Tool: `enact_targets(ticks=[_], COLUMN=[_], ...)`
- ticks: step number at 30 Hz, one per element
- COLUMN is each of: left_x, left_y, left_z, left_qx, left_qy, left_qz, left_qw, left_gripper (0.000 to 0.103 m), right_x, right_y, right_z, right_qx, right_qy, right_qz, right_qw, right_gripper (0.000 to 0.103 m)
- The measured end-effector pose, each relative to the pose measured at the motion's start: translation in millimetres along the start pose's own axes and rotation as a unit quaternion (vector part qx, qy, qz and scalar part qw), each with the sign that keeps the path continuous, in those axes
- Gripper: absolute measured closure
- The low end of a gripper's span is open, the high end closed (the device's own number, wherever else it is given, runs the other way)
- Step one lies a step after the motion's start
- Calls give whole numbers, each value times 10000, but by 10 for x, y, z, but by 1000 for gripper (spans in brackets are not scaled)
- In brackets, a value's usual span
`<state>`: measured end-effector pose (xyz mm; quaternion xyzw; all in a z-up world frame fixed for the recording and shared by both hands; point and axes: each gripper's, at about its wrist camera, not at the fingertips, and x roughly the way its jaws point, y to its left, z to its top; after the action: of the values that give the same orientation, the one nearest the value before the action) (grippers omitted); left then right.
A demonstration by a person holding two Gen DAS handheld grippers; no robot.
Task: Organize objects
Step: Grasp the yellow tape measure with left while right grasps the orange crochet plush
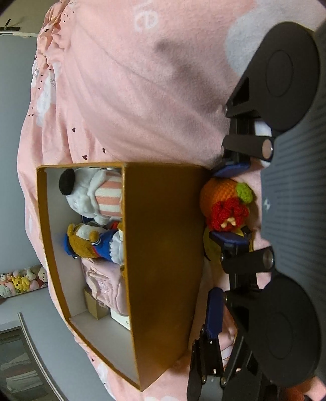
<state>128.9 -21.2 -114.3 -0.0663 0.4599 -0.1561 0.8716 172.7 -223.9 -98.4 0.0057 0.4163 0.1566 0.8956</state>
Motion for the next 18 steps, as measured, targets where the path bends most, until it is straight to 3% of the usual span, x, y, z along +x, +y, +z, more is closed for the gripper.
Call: enact_targets(ticks=[6, 10, 13, 18], left_x=[-12, 46, 150, 279], left_y=[70, 55, -5, -51], left_z=[72, 124, 129, 168], left_qx=[-582, -925, -1023, -1442], left_qy=[16, 95, 215, 308], left_qz=[-138, -238, -115, 17], left_qw=[9982, 9954, 9945, 9891], left_gripper=[29, 29, 29, 29], right_x=[-273, -329, -331, -326], right_y=[-43, -231, -361, -389], right_z=[-33, -37, -42, -66], right_qx=[53, 530, 899, 1023], right_qy=[-255, -184, -144, -167], right_qz=[-341, -235, -111, -62], right_qw=[9991, 9981, 9958, 9946], right_gripper=[56, 59, 62, 62])
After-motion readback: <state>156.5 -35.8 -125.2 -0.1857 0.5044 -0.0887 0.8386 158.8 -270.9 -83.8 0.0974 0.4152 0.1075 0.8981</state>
